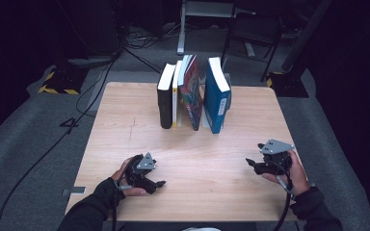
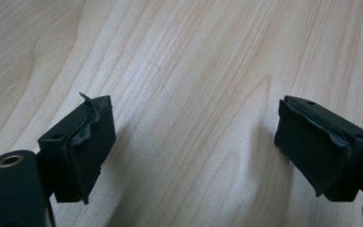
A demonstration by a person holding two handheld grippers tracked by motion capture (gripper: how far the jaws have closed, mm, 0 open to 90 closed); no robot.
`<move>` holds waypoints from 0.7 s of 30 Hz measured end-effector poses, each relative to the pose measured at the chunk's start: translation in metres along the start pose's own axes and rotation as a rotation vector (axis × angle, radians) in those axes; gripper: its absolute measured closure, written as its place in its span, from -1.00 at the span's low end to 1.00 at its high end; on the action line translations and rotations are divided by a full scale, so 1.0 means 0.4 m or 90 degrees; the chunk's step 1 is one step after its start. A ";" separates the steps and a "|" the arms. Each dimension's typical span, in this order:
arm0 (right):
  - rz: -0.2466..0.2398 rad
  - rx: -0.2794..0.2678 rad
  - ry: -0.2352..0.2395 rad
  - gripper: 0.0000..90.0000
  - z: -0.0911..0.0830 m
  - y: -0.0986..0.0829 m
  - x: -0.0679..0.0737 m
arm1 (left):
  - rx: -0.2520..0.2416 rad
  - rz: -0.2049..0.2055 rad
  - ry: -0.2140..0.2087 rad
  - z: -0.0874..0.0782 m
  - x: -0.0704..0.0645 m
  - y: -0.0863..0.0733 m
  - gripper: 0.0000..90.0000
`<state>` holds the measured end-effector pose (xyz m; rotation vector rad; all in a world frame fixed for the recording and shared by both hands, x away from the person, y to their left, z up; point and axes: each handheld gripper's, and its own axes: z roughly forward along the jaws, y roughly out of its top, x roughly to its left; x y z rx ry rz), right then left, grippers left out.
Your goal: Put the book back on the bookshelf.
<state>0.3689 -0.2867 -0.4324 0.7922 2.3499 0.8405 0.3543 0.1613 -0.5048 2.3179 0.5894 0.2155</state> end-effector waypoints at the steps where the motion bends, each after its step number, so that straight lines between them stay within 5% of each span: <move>1: -0.002 0.003 0.002 -0.36 -0.001 -0.006 0.001 | 0.000 0.000 0.000 0.000 0.000 0.000 -0.71; 21: 0.035 0.008 0.008 -0.38 0.005 -0.134 0.009 | 0.000 0.000 0.000 0.000 0.000 0.000 -0.71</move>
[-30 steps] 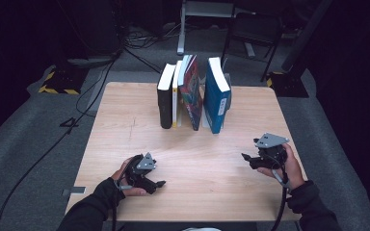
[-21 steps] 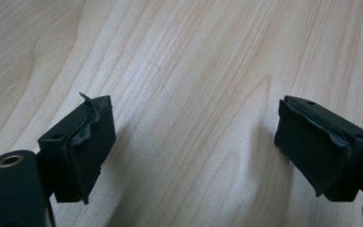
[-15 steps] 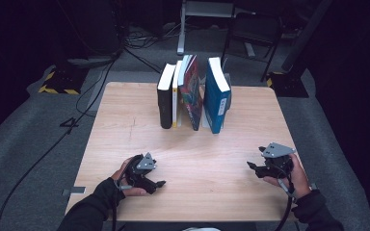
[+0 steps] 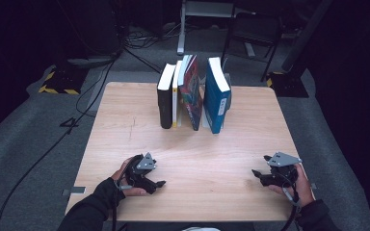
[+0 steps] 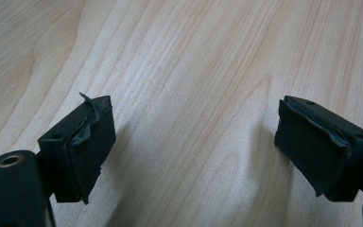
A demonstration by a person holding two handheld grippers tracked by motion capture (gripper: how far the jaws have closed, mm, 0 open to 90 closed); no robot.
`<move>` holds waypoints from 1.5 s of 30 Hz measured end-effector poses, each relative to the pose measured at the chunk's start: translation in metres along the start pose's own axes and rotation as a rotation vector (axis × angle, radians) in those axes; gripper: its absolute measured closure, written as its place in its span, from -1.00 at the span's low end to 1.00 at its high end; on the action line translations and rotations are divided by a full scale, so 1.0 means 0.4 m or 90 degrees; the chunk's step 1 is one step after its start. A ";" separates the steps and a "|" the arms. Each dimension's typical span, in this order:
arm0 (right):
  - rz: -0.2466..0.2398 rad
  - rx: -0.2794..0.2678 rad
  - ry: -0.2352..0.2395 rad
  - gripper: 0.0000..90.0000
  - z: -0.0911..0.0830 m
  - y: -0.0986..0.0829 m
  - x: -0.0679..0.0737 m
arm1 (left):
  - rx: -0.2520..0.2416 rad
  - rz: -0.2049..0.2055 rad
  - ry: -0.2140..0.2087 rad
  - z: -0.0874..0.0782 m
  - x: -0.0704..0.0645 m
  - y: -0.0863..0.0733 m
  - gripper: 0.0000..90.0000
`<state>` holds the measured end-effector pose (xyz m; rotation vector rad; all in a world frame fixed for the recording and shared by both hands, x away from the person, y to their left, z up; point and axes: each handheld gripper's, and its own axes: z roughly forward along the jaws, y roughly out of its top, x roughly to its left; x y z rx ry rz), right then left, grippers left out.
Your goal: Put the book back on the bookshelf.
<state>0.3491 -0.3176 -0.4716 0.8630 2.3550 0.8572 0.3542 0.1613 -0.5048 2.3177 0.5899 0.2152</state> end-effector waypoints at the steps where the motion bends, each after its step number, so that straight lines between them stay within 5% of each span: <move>1: 0.005 0.000 0.004 -0.38 0.001 -0.009 -0.001 | 0.000 0.000 0.000 0.000 0.000 0.000 -0.71; 8: 0.037 0.002 0.005 -0.39 -0.001 -0.072 -0.007 | 0.000 0.000 0.000 0.000 0.000 0.000 -0.71; 22: 0.153 -0.024 0.041 -0.45 -0.032 -0.160 -0.035 | 0.000 0.000 0.000 0.000 0.000 0.000 -0.71; 45: 0.154 -0.023 0.039 -0.47 -0.032 -0.160 -0.035 | 0.002 -0.002 0.004 -0.003 -0.004 -0.003 -0.71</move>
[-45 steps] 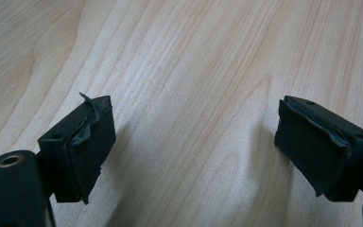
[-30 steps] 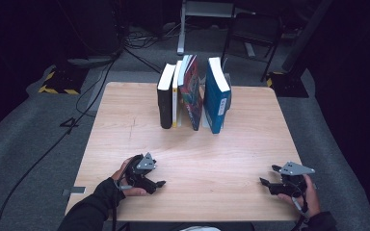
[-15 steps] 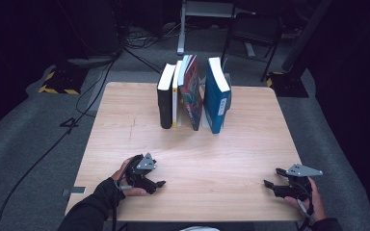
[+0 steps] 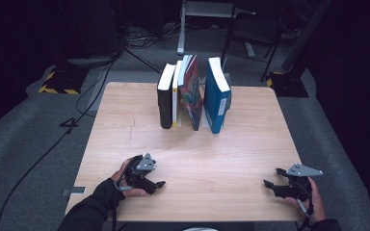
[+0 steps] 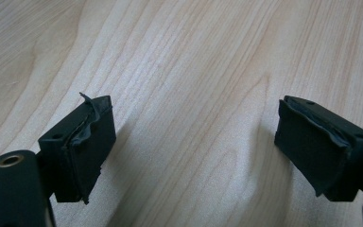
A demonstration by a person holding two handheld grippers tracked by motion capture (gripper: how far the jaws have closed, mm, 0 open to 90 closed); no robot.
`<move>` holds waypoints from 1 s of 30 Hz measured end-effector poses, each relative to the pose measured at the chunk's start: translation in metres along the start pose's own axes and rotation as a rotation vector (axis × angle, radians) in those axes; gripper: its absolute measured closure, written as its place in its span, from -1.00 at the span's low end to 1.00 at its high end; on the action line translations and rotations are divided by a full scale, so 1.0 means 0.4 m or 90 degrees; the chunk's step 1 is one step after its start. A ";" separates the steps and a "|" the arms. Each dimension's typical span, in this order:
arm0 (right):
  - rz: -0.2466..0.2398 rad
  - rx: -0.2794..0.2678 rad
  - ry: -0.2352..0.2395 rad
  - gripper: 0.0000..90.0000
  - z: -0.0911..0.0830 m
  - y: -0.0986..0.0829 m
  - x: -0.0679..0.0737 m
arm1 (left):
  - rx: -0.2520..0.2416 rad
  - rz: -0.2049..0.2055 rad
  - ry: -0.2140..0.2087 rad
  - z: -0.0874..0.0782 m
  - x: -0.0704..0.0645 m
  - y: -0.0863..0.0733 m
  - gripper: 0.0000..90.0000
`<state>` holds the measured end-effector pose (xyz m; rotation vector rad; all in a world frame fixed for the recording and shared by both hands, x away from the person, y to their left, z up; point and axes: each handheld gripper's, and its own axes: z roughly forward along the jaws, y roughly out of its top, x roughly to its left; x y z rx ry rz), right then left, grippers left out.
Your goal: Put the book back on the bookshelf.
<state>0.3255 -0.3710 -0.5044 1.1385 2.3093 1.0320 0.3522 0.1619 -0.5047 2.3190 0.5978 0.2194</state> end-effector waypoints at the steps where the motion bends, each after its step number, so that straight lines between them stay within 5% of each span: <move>1: 0.000 0.000 0.000 -0.47 0.000 0.000 0.000 | 0.000 0.000 -0.001 0.000 0.000 0.000 -0.71; 30: 0.006 0.005 -0.009 -0.57 0.002 0.001 -0.001 | 0.000 0.003 -0.005 0.001 0.003 0.001 -0.72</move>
